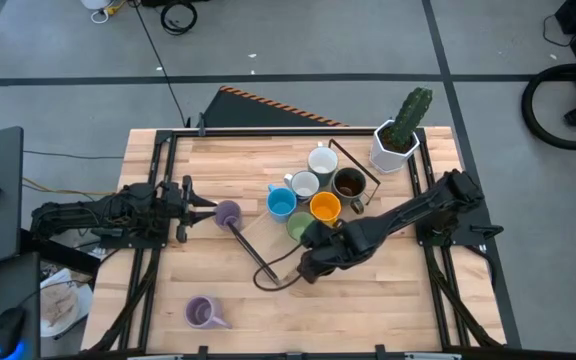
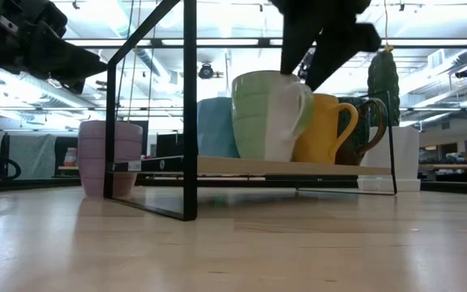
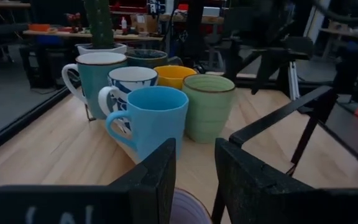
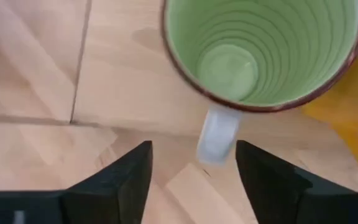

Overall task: Place coffee mugs
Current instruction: Put the white-green mug on the shelf, then put the top violet mug on the shelf

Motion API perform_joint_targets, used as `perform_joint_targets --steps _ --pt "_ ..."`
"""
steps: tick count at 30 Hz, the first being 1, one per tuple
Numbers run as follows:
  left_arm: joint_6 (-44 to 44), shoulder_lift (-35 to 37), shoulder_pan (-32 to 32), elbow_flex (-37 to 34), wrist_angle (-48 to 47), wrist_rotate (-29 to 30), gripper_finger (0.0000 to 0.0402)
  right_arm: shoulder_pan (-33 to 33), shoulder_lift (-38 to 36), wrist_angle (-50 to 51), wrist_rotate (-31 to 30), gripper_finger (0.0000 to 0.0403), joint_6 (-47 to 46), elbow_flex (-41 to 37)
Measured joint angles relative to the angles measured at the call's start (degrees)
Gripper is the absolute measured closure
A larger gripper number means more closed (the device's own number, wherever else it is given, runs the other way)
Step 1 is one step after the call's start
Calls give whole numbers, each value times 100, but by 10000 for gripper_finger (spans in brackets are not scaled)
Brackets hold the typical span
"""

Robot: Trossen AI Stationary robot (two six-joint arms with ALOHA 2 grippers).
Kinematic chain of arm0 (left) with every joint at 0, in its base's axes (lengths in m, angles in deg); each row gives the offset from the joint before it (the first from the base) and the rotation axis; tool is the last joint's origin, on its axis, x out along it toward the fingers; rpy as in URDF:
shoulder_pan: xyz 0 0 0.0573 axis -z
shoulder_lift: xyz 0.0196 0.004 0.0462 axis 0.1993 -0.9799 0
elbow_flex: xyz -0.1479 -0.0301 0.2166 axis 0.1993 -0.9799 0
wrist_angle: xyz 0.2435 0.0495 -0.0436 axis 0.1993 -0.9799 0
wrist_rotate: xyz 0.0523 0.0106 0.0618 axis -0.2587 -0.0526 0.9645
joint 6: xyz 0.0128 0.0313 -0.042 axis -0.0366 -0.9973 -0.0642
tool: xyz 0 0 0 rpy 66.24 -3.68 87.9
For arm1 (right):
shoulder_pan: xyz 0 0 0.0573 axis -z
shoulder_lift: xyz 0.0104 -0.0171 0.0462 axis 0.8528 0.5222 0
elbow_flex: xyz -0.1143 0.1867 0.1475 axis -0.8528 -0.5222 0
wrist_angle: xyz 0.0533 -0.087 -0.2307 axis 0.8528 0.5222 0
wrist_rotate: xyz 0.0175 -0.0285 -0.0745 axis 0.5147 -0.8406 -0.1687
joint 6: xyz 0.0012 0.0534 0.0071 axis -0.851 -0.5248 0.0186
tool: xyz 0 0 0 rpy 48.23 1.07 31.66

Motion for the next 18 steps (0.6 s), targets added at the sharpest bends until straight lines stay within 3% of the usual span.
perform_joint_targets --steps 3,8,11,14,18 --pt "225 -5 -1 0 67 208 283 -63 -157 52 -16 150 485 0" --pt "311 -92 -71 238 -58 1066 283 -85 -588 43 -34 138 1473 0" --pt "594 -388 -197 470 -514 1411 283 -60 -854 69 318 137 2038 0" --pt "998 -864 -340 731 -1140 1454 283 1 -1115 279 533 137 2508 0" --pt "1300 -1593 -407 1116 -1580 1202 283 90 -1448 508 -32 137 2896 2"
